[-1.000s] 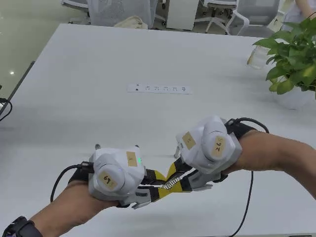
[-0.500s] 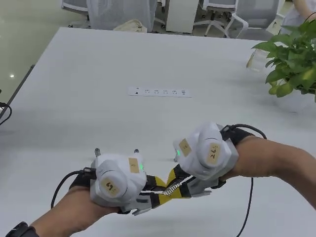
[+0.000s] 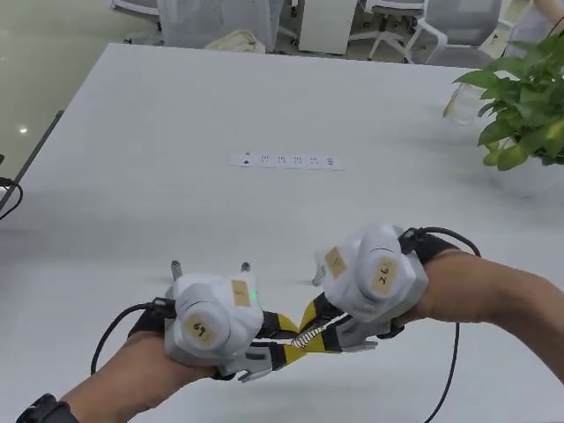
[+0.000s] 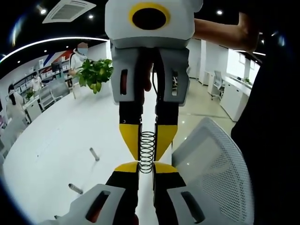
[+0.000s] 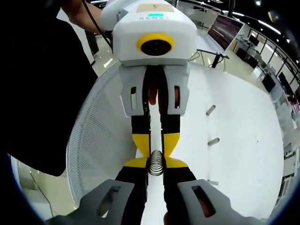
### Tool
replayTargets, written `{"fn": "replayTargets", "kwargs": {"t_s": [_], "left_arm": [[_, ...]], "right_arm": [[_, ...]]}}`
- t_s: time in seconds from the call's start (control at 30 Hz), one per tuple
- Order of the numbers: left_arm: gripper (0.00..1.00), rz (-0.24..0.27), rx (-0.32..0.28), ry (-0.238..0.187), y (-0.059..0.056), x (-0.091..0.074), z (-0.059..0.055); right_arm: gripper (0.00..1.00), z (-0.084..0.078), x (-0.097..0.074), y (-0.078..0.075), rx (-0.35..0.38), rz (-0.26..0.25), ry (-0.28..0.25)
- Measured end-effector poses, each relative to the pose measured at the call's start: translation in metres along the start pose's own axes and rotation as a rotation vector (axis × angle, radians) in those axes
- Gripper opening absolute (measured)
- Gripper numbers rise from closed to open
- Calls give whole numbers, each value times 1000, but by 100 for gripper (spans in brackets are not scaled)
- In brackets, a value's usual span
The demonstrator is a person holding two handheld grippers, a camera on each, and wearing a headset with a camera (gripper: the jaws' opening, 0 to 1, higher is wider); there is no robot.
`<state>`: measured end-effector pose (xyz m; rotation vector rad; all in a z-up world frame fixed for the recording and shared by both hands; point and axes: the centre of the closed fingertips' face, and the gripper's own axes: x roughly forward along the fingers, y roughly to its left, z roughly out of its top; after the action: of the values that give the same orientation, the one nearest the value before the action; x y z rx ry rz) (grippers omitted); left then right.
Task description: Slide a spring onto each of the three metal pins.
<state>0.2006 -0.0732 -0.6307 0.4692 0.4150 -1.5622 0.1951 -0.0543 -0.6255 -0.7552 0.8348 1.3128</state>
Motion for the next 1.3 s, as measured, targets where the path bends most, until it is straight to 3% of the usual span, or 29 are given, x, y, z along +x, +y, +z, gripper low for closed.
{"fn": "replayTargets", "kwargs": {"t_s": [0.37, 0.7, 0.8, 1.3], "left_arm": [[12, 49, -67, 15, 12, -11, -19], [19, 105, -102, 7, 23, -24, -23], [24, 130, -108, 13, 28, -30, -29], [36, 247, -196, 12, 46, -65, -52]], "right_arm": [[9, -17, 4, -2, 62, -8, -12], [9, -32, 3, -7, 104, -22, -6], [9, -36, 2, -10, 112, -29, 3], [9, -59, -12, -39, 161, -76, 26]]}}
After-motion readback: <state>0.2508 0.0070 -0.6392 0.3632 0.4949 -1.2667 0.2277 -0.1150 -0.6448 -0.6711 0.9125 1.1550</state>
